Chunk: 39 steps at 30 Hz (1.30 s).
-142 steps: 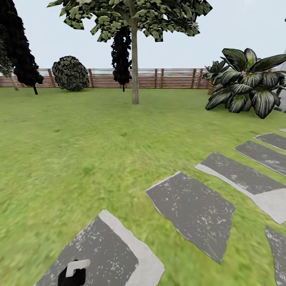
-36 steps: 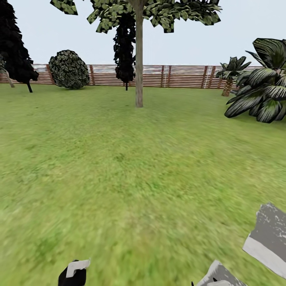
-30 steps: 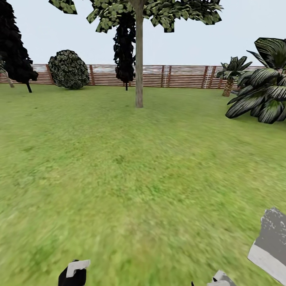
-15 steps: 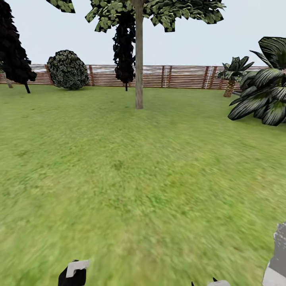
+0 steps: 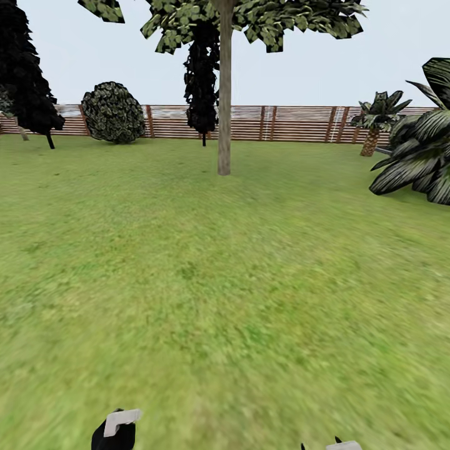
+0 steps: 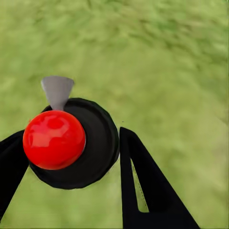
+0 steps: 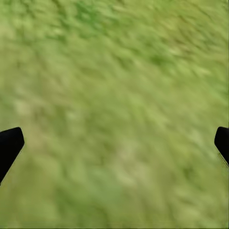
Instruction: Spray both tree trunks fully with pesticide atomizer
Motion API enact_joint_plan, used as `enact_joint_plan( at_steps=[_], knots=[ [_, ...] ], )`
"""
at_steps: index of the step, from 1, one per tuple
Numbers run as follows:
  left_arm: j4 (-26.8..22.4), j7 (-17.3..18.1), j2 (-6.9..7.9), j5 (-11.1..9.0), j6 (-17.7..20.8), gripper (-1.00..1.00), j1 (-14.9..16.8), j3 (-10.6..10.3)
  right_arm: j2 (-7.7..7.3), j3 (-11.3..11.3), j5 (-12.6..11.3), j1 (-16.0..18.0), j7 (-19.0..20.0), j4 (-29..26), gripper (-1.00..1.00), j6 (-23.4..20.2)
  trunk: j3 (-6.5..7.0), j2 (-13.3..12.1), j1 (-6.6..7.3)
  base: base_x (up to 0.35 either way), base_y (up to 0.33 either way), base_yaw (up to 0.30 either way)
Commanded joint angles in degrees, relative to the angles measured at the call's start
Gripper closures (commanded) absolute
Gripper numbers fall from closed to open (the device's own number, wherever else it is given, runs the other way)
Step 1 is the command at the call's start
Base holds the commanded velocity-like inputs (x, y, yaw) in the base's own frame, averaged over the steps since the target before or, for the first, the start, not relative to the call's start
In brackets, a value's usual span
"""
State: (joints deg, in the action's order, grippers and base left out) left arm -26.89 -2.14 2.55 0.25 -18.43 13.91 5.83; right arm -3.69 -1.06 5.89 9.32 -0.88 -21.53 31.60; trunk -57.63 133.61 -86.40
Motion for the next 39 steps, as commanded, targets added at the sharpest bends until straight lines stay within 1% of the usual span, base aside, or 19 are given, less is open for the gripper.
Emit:
enact_joint_plan(
  at_steps=[1, 39],
  knots=[
    [0.0, 0.0, -0.01, 0.0, 0.0, 1.00, 0.0, 0.0, 0.00, 0.0, 0.0, 0.0, 0.0, 0.0, -1.00, 0.0, 0.00, 0.0, 0.00, 0.338, 0.000, 0.002],
    [0.0, 0.0, -0.05, 0.1, 0.0, 1.00, 0.0, 0.0, 0.05, -0.1, 0.1, 0.0, 0.0, 0.0, -1.00, 0.0, 0.00, 0.0, 0.00, 0.338, 0.000, 0.000]
  ],
)
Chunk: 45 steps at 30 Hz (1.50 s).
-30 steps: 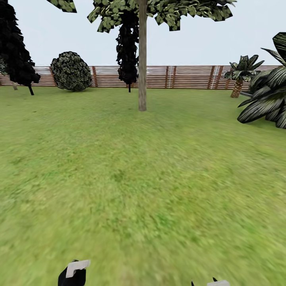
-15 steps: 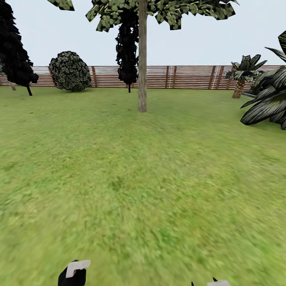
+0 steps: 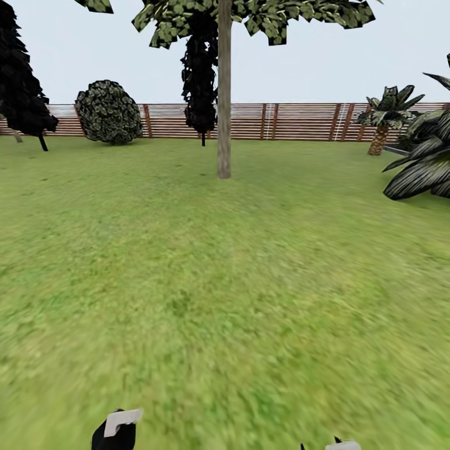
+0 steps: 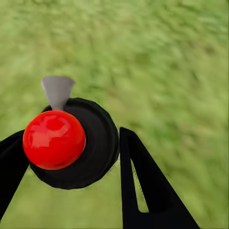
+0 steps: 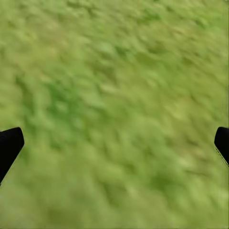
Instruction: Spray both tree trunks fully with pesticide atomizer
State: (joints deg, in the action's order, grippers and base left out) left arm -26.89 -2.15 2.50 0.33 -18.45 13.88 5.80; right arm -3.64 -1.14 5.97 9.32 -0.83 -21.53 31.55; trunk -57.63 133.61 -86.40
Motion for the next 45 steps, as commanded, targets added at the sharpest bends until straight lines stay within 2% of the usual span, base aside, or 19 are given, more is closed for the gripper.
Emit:
enact_joint_plan(
  at_steps=[1, 45],
  knots=[
    [0.0, 0.0, -0.01, 0.0, 0.0, 1.00, 0.0, 0.0, 0.02, 0.0, 0.0, 0.0, 0.0, 0.0, -1.00, 0.0, 0.00, 0.0, 0.00, 0.338, 0.000, 0.000],
    [0.0, 0.0, 0.05, 0.0, 0.0, 1.00, 0.0, 0.1, 0.04, 0.0, 0.0, 0.0, 0.0, 0.0, -1.00, 0.0, 0.00, 0.0, 0.00, 0.338, 0.000, 0.000]
  ],
)
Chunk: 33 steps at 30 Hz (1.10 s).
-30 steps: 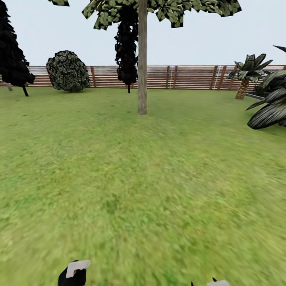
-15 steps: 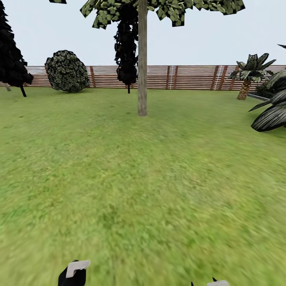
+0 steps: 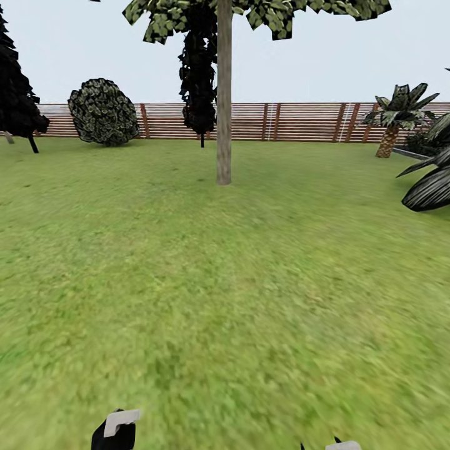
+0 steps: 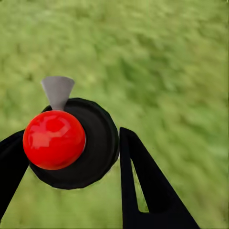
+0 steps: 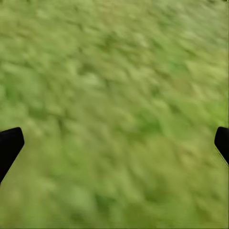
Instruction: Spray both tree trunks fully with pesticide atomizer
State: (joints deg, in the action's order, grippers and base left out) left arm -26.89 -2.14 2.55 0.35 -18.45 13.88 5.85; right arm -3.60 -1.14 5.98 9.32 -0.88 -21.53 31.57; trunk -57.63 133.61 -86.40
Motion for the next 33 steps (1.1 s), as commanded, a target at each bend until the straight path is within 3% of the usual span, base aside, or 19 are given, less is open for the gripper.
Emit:
enact_joint_plan(
  at_steps=[1, 33],
  knots=[
    [0.0, 0.0, 0.00, 0.0, 0.0, 1.00, 0.0, 0.0, 0.00, 0.0, 0.0, 0.0, 0.0, 0.0, -1.00, 0.0, 0.00, 0.0, 0.00, 0.338, 0.000, 0.000],
    [0.0, 0.0, 0.00, 0.0, 0.0, 1.00, 0.0, 0.0, 0.00, 0.0, 0.0, 0.0, 0.0, 0.0, -1.00, 0.0, 0.00, 0.0, 0.00, 0.338, 0.000, 0.000]
  ],
)
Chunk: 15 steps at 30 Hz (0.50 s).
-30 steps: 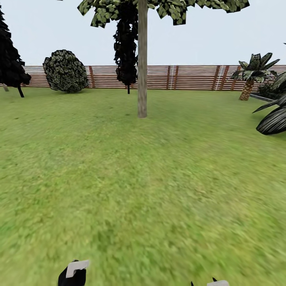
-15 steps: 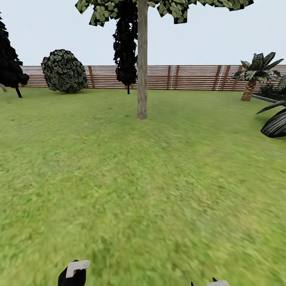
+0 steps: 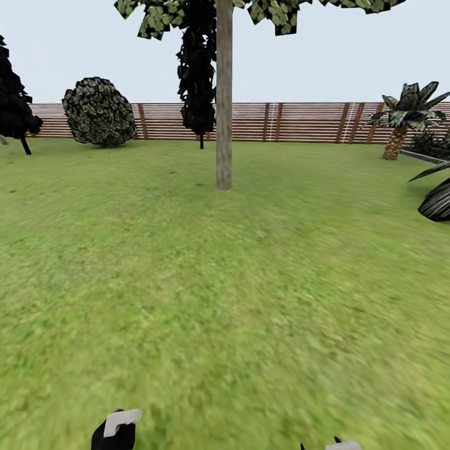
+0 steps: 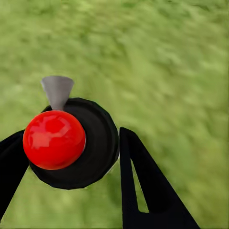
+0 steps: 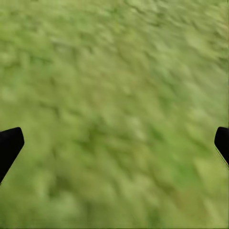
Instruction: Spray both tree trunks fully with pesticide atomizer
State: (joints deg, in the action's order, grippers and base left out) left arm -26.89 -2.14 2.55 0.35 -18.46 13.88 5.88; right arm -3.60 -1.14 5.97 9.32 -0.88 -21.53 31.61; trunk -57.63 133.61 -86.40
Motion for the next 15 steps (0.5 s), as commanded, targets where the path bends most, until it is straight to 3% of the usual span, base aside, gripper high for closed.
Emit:
enact_joint_plan(
  at_steps=[1, 15],
  knots=[
    [0.0, 0.0, 0.00, 0.0, 0.0, 1.00, 0.0, 0.0, 0.00, 0.0, 0.0, 0.0, 0.0, 0.0, -1.00, 0.0, 0.00, 0.0, 0.00, 0.338, 0.000, 0.000],
    [0.0, 0.0, 0.00, 0.0, 0.0, 1.00, 0.0, -0.1, 0.00, 0.0, 0.0, 0.0, 0.0, 0.0, -1.00, 0.0, 0.00, 0.0, 0.00, 0.338, 0.000, 0.000]
  ],
)
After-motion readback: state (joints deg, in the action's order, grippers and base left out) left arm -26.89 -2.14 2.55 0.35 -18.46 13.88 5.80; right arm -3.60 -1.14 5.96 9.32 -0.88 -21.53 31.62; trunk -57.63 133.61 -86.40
